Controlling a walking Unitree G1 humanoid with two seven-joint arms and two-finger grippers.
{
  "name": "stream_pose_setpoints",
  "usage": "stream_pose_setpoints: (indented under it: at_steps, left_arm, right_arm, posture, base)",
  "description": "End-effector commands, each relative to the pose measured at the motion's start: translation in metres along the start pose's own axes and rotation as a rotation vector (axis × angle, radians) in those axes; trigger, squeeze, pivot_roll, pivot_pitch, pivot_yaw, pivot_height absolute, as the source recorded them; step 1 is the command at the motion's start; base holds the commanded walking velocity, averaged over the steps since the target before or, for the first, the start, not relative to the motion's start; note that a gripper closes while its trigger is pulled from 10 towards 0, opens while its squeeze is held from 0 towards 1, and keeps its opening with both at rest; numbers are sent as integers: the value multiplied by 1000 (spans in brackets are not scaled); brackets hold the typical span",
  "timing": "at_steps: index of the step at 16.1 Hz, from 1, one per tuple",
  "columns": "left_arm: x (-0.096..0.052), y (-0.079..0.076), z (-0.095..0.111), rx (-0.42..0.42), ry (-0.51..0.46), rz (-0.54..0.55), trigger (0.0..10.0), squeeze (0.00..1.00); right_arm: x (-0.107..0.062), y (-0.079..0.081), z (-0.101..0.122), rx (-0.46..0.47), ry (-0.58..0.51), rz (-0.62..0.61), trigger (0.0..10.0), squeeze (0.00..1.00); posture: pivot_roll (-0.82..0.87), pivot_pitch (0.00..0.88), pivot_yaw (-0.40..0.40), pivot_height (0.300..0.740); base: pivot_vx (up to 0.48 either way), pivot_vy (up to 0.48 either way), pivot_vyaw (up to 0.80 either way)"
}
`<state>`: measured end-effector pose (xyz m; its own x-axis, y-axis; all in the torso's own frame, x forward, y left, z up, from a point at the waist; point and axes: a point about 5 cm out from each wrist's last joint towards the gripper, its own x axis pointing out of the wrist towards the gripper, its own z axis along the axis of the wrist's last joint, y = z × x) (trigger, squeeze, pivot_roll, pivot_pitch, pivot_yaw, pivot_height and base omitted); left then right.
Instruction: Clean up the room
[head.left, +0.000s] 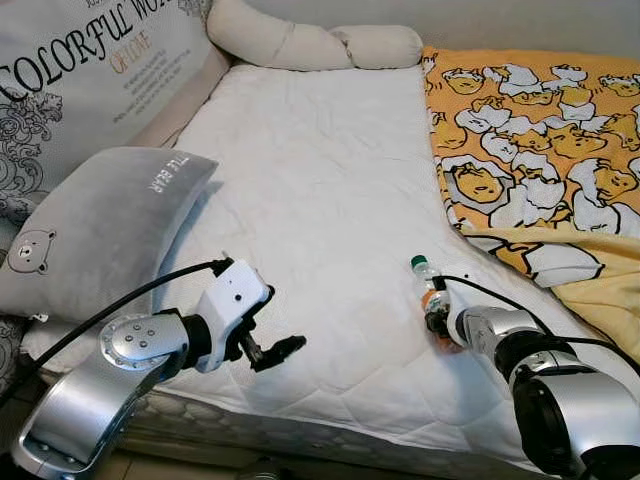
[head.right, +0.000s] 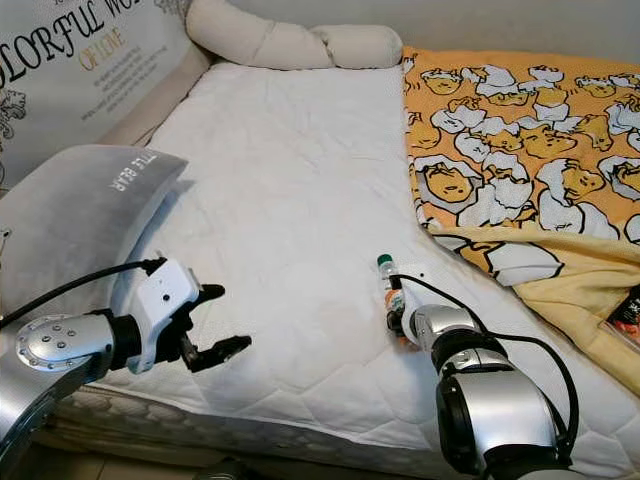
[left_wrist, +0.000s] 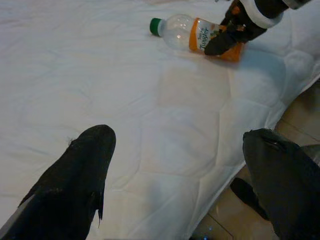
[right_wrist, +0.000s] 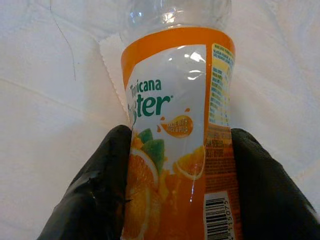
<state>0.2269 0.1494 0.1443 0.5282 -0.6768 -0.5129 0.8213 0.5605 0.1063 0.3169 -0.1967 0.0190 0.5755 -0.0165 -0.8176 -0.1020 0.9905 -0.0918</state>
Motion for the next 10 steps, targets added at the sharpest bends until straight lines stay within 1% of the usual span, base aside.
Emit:
stream_pose_setpoints:
  at_steps: [1,3,4,5,6,7,8,9,10]
  left_arm:
    - [1,1,2,9,4,-13,10000,0]
    - [5,3,3,3,-13,-14,10000,0]
    - [8,6,5,-17,-40,7,10000,0]
    - [11,14,5,-51,-77,79,10000,0]
    - [11,17,5,-62,-89,108,10000,0]
    - [13,23,6,-91,-119,177,10000,0]
    - [14,24,7,-97,-127,198,10000,0]
    - [16,26,8,-96,-136,231,10000,0]
    - [17,27,10,-108,-157,267,10000,0]
  right_arm:
    - [-1,-4,2,33,-1,-6,0,0]
    - [-2,-6,4,53,-15,-12,0,0]
    - [-2,-7,6,73,-31,-7,0,0]
    - [-4,-12,10,111,-76,-5,0,0]
    - [-4,-14,11,116,-94,-12,0,0]
    - [-7,-17,21,160,-219,13,0,0]
    - [-8,-18,26,184,-272,29,0,0]
    - [-12,-19,32,207,-351,60,0,0]
    - [-15,-19,35,233,-403,99,0,0]
  posture:
    - [174,0,39,740]
    - [156,0,40,740]
    - [145,0,39,740]
    - [126,0,41,740]
    - [116,0,43,740]
    - [92,0,49,740]
    - [88,0,50,740]
    - [76,0,53,740]
    - [57,0,60,740]
  base:
    - [0,0,0]
    - [0,0,0]
    - [0,0,0]
    - [0,0,0]
    - [0,0,0]
    - [0,0,0]
    - [0,0,0]
    - [0,0,0]
    - [0,0,0]
